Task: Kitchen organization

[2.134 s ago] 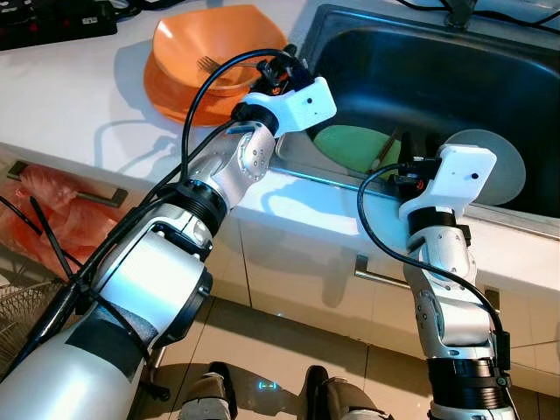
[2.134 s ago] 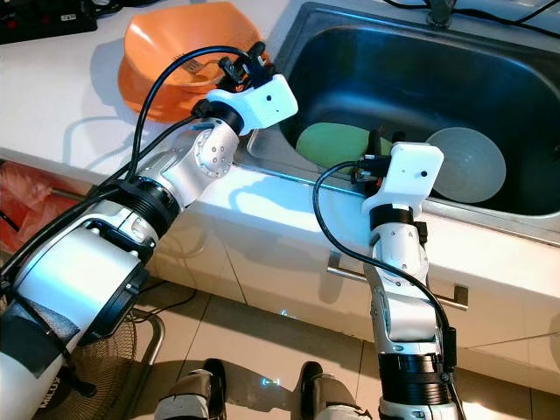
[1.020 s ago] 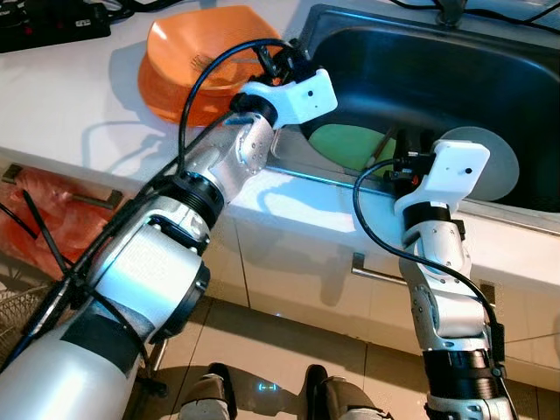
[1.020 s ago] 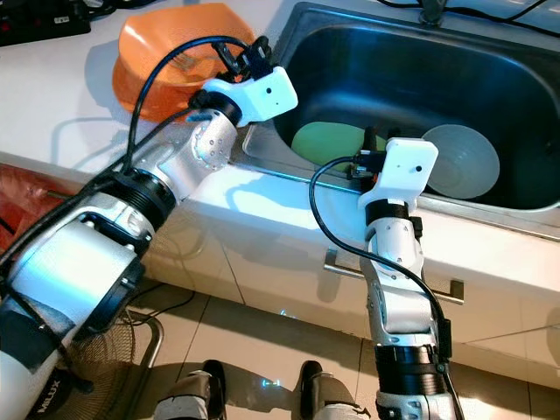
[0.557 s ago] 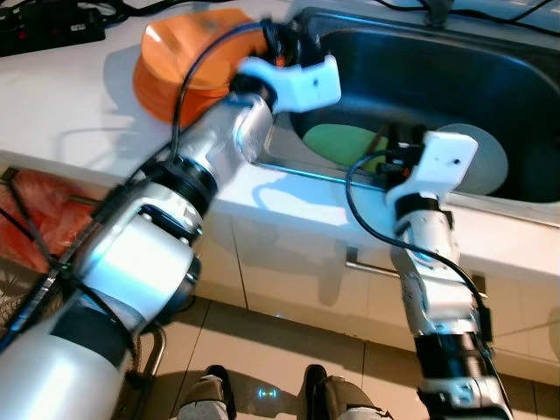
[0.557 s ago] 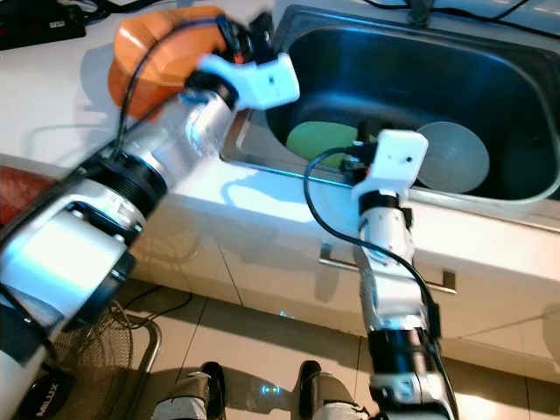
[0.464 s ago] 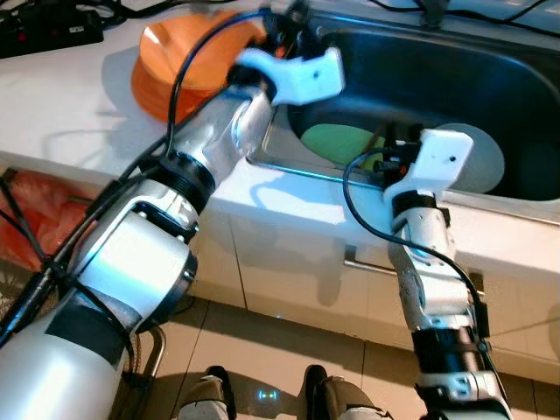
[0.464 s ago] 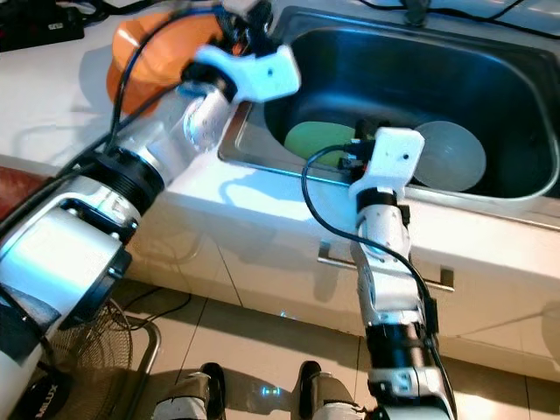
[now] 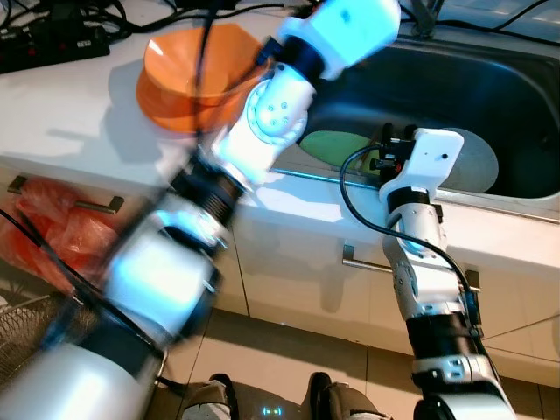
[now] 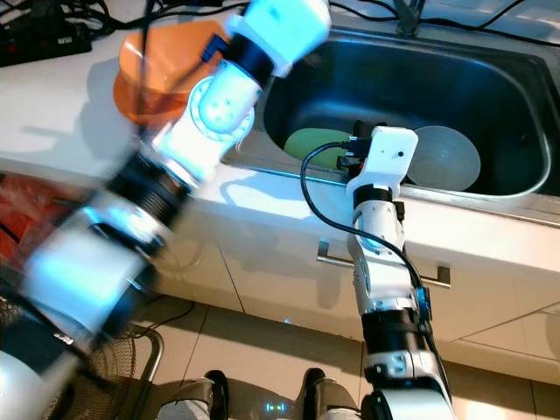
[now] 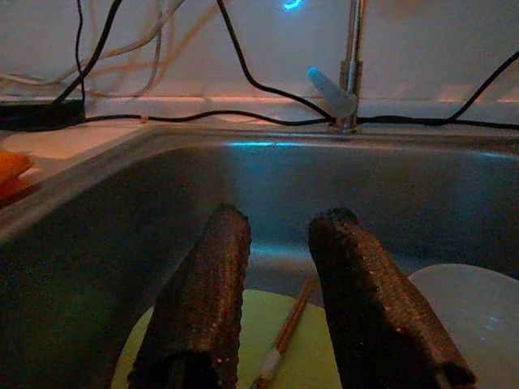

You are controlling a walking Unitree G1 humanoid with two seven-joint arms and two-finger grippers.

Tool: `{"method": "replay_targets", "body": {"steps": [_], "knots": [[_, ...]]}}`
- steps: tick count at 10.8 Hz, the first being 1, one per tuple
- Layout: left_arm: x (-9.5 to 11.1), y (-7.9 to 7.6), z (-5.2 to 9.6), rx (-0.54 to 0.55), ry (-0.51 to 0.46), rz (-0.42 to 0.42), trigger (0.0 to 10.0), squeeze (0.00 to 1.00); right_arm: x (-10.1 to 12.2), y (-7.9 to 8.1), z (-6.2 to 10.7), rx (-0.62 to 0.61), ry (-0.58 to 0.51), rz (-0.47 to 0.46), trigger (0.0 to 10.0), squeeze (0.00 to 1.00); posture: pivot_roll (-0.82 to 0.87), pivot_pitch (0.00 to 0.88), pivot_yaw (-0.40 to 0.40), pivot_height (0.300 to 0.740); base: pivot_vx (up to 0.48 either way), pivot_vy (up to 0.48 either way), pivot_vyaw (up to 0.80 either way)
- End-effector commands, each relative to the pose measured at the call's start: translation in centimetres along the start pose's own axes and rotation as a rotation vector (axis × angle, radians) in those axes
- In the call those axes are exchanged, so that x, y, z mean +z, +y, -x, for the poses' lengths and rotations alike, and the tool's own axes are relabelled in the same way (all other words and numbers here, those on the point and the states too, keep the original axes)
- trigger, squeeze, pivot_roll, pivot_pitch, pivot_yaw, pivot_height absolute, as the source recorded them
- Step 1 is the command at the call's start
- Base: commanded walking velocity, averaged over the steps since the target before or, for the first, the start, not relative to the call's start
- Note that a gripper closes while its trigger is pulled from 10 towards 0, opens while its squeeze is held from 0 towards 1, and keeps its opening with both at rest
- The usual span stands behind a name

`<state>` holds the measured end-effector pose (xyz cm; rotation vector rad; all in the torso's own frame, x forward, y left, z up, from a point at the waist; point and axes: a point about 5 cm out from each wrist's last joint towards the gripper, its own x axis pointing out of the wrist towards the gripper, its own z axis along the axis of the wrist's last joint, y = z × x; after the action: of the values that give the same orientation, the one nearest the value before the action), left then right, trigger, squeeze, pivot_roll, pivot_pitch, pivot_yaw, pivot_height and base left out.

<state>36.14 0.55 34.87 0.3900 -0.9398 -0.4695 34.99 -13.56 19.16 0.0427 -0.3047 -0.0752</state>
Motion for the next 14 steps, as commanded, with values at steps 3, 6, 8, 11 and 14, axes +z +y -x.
{"method": "replay_targets", "body": {"steps": [3,6,8,11,14], "knots": [[-1.4,0.8,1.2,0.132,0.079,0.598,10.0,0.00,-2.6,0.0,0.8,0.024,0.102,0.001,10.0,0.00,-0.01,0.120,0.047,0.740,0.000,0.000,0.00],[-4.4,1.5,5.5,0.255,0.189,0.781,10.0,0.00,-2.6,0.3,0.7,0.081,0.094,0.027,10.0,0.00,-0.01,0.122,0.031,0.740,0.000,0.000,0.00],[-5.3,1.5,7.8,0.288,0.244,0.828,10.0,0.00,-2.4,1.3,0.7,0.173,0.068,0.103,10.0,1.00,-0.01,0.120,0.021,0.740,0.000,0.000,0.00],[-5.6,2.0,9.0,0.307,0.271,0.877,10.0,0.00,-1.6,2.8,0.6,0.285,-0.014,0.245,10.0,0.00,0.00,0.101,0.016,0.740,0.000,0.000,0.00],[-5.1,2.0,8.9,0.284,0.251,0.910,10.0,0.00,-1.2,3.8,0.8,0.342,-0.062,0.289,10.0,0.00,0.00,0.101,0.015,0.740,0.000,0.000,0.00]]}}
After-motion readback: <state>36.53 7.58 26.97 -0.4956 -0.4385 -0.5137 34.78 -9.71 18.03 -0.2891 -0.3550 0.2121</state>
